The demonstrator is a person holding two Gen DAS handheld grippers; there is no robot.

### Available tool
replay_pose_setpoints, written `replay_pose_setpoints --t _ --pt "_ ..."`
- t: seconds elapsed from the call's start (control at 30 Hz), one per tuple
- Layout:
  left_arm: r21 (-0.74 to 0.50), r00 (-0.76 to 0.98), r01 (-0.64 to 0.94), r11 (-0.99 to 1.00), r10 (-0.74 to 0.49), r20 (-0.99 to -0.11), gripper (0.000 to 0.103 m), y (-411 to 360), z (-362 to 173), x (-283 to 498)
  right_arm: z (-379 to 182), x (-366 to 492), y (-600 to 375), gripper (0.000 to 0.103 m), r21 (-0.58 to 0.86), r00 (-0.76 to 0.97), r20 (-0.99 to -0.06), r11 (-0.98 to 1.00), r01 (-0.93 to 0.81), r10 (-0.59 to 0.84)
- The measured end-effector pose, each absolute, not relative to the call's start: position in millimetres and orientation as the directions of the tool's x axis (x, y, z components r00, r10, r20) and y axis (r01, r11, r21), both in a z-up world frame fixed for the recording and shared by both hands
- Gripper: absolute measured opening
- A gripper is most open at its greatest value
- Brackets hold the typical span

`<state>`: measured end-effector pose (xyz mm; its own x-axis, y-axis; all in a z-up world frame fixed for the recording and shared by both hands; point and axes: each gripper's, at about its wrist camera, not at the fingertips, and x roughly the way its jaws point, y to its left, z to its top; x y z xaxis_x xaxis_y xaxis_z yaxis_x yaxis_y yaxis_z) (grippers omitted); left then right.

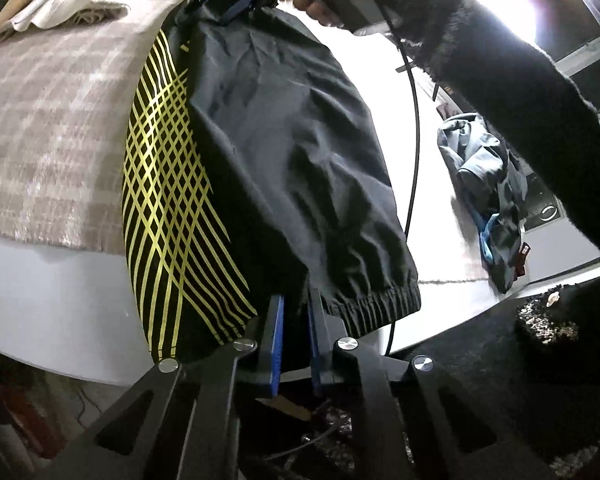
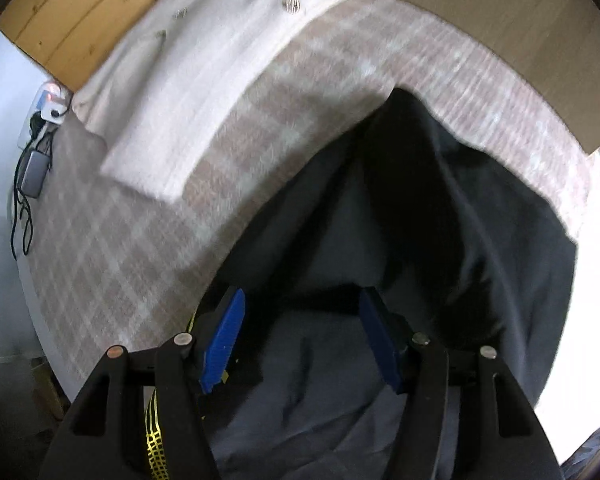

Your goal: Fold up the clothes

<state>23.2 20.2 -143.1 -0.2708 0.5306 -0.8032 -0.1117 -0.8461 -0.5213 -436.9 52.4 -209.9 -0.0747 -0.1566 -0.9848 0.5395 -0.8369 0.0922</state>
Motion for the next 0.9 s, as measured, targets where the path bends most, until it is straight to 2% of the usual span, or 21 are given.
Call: replay_pose_setpoints --t 0.03,0.07,0.1,0.37,0.53,0.63,0.67,0.7,0.73,0.8,0.83,0.9 --pt "-0.521 -0.275 -0.114 -0.846 0.531 -0.801 0.009 19 -141 24 -209 -436 53 0.039 0.08 -0.085 -0.985 -0.834 0.546 -0.15" --pt "-0.521 -0.28 -0.117 -0.846 0.531 -0.8 0.009 18 -139 24 -209 -436 54 0.014 0.073 -0.09 -0.985 -0.834 0.548 -0.145" --pt "-0.52 -0.285 -0.12 -0.846 0.531 -0.798 0.009 16 -136 25 -208 -439 58 0.0 0.098 -0.074 -0.984 -0.836 0.54 -0.164" --pt "-0.512 -0.347 -0.113 -0.851 0.517 -0.782 0.009 -7 -112 35 -182 -448 90 0.002 0.313 -0.025 -0.932 -0.835 0.453 -0.362" --pt "-0.488 -0.358 -0.081 -0.869 0.483 -0.799 0.009 -23 -112 41 -190 -444 70 0.003 0.338 -0.008 -0.923 -0.818 0.465 -0.386" --pt "-0.468 -0.356 -0.057 -0.882 0.456 -0.816 0.011 -31 -116 42 -203 -447 49 0.009 0.387 0.083 -0.915 -0.797 0.465 -0.395" --pt "-0.461 -0.355 -0.049 -0.886 0.447 -0.821 0.015 -34 -117 42 -197 -447 54 0.009 0.421 0.088 -0.898 -0.783 0.458 -0.431" --pt "-0.454 -0.354 -0.041 -0.89 0.438 -0.827 0.02 -36 -118 43 -186 -446 62 0.009 0.447 0.065 -0.879 -0.768 0.458 -0.473" --pt "-0.446 -0.353 -0.033 -0.894 0.429 -0.832 0.02 -39 -119 43 -172 -445 73 0.01 0.45 0.022 -0.866 -0.761 0.466 -0.499" --pt "-0.432 -0.35 -0.018 -0.902 0.41 -0.842 0.02 -44 -122 44 -140 -444 108 0.019 0.42 -0.103 -0.844 -0.768 0.483 -0.526" --pt "-0.424 -0.349 -0.01 -0.905 0.401 -0.847 0.02 -47 -123 44 -128 -444 128 0.027 0.393 -0.167 -0.836 -0.782 0.484 -0.523" --pt "-0.417 -0.359 -0.014 -0.909 0.394 -0.846 0.02 -50 -118 43 -119 -444 167 0.029 0.325 -0.276 -0.831 -0.824 0.463 -0.483"
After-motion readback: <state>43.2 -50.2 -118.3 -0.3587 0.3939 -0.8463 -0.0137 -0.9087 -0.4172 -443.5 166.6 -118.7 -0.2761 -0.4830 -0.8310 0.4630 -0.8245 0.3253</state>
